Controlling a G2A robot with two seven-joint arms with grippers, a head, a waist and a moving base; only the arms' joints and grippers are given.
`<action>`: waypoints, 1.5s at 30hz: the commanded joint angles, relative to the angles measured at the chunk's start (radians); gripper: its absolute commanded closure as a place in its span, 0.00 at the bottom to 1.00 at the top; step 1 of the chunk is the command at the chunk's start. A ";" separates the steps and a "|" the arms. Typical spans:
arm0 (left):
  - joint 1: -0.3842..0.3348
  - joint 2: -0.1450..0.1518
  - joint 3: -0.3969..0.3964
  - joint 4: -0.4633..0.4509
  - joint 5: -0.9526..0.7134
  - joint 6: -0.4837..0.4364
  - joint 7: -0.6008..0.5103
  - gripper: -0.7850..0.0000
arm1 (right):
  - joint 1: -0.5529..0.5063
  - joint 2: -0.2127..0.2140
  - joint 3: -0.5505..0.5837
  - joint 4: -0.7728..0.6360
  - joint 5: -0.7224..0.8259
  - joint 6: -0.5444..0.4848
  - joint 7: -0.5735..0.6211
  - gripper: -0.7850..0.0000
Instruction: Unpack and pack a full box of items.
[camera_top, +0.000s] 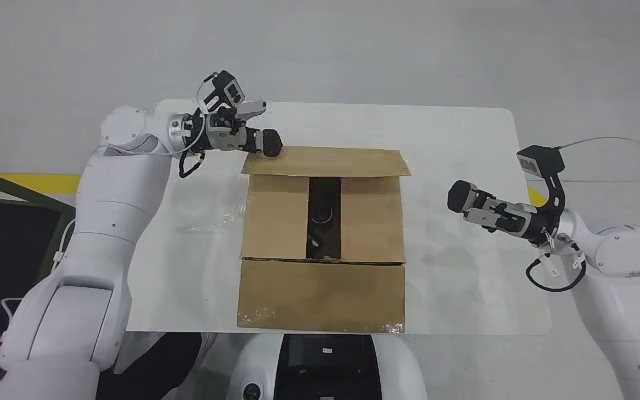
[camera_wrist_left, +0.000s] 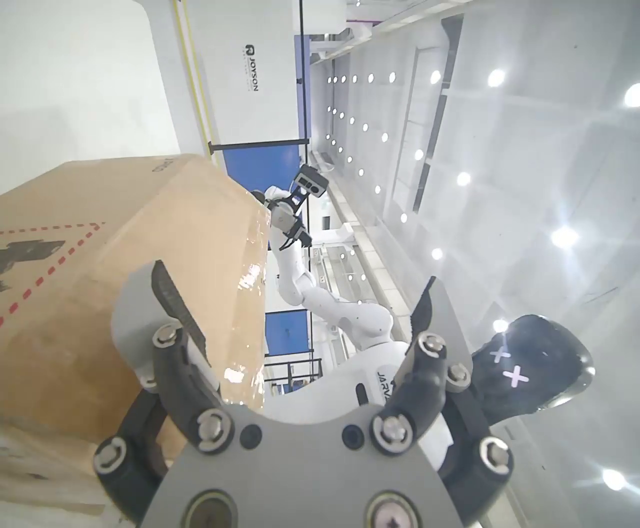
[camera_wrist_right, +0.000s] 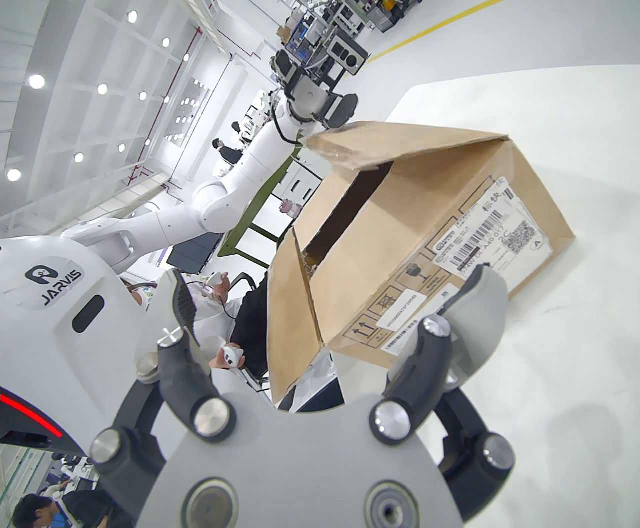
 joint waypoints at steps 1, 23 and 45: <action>0.005 0.002 0.006 -0.016 0.027 -0.004 -0.006 0.00 | 0.000 0.000 0.000 0.000 0.000 0.000 0.000 0.00; 0.025 0.012 0.038 -0.074 0.149 -0.016 0.048 0.00 | 0.000 0.000 0.000 0.000 0.000 0.000 0.000 0.00; 0.025 0.012 0.038 -0.074 0.149 -0.016 0.048 0.00 | -0.015 -0.001 0.005 -0.015 0.027 0.024 -0.026 0.00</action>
